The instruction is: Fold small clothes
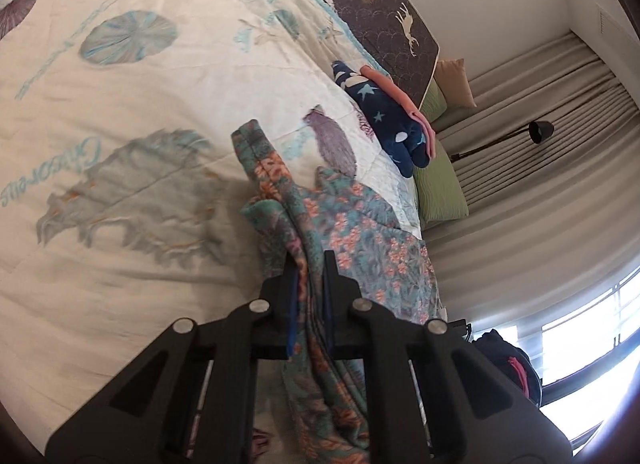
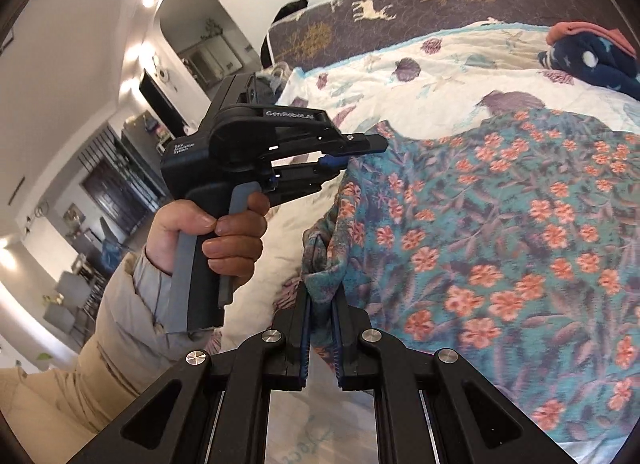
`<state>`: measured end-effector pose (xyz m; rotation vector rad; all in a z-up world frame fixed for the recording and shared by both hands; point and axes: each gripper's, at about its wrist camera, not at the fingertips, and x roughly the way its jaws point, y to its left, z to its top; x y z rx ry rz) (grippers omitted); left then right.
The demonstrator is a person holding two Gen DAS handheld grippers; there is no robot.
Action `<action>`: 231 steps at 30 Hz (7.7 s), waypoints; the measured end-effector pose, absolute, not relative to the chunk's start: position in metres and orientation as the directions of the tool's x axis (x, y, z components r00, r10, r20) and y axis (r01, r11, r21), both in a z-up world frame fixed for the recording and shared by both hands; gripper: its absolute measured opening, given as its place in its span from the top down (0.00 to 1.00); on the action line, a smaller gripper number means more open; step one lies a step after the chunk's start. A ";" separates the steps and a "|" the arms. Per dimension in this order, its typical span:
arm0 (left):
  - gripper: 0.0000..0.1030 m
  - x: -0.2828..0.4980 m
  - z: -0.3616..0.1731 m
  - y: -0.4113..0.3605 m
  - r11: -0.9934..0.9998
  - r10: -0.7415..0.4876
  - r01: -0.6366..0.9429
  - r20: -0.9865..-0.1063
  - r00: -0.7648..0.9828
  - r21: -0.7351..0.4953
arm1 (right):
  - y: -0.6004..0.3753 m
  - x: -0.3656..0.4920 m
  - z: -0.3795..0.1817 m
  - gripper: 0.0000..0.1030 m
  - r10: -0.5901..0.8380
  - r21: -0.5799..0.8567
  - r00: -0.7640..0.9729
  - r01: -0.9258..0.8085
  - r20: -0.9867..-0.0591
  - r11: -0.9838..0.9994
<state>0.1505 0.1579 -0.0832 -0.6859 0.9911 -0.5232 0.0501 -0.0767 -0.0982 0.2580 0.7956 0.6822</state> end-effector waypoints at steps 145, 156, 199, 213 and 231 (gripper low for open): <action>0.24 0.123 -0.086 -0.094 0.897 -0.386 0.400 -0.781 0.491 -0.191 | -0.389 0.104 -0.101 0.57 0.211 0.318 0.682 0.033 -0.701 0.948; 0.22 0.090 -0.092 -0.083 0.886 -0.405 0.404 -0.805 0.434 -0.228 | -0.379 0.058 -0.117 0.42 0.309 0.412 0.619 0.026 -0.722 0.911; 0.17 -0.023 -0.079 -0.082 0.906 -0.328 0.416 -0.740 0.587 -0.072 | -0.350 -0.027 -0.121 0.36 0.315 0.424 0.624 0.029 -0.715 0.905; 0.17 -0.025 -0.089 -0.069 0.955 -0.164 0.294 -0.747 0.645 0.044 | -0.359 -0.036 -0.123 0.36 0.319 0.446 0.640 0.041 -0.699 0.894; 0.16 -0.043 -0.092 -0.054 0.962 -0.076 0.249 -0.770 0.634 0.110 | -0.292 -0.053 -0.107 0.35 0.514 0.438 0.547 -0.276 -0.660 0.856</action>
